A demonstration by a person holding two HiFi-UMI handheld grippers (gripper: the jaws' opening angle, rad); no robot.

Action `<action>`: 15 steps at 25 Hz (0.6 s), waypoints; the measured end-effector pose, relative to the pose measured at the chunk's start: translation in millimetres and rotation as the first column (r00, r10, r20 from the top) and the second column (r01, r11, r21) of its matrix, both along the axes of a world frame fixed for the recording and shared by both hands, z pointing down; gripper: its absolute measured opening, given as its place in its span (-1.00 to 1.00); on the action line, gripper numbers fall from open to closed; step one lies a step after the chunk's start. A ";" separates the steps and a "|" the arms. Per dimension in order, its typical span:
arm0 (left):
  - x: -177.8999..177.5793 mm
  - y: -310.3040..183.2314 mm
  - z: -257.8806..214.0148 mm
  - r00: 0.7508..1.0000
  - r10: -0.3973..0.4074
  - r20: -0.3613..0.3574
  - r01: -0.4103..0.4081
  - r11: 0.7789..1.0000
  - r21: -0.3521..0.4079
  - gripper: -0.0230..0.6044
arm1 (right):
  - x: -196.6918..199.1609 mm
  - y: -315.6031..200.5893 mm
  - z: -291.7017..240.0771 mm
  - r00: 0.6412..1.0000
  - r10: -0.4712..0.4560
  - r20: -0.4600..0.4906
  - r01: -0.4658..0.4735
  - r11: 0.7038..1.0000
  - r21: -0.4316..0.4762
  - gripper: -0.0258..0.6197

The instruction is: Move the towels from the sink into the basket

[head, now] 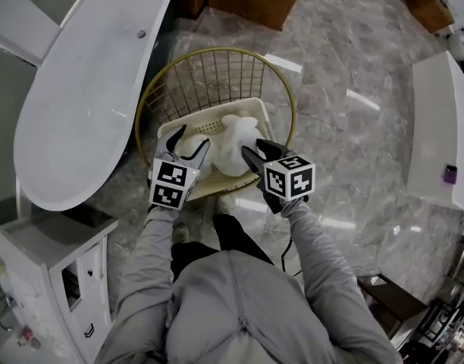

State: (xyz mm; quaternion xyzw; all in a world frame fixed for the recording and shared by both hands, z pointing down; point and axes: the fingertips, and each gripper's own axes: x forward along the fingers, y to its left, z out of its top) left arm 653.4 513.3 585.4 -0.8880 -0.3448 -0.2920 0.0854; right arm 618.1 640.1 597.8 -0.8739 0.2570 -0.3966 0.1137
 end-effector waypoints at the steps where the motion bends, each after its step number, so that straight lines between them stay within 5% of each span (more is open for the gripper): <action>1: -0.9 -2.1 -0.8 1.000 -0.001 -0.002 0.001 1.000 0.007 0.00 | -0.7 2.9 1.1 1.000 0.004 -0.006 -0.004 1.000 -0.006 -0.38; 15: -30.9 -47.7 -64.4 0.984 -0.136 -0.115 0.134 0.991 -0.022 0.00 | -3.7 19.1 -81.5 0.961 0.109 -0.256 -0.094 0.993 0.070 -0.34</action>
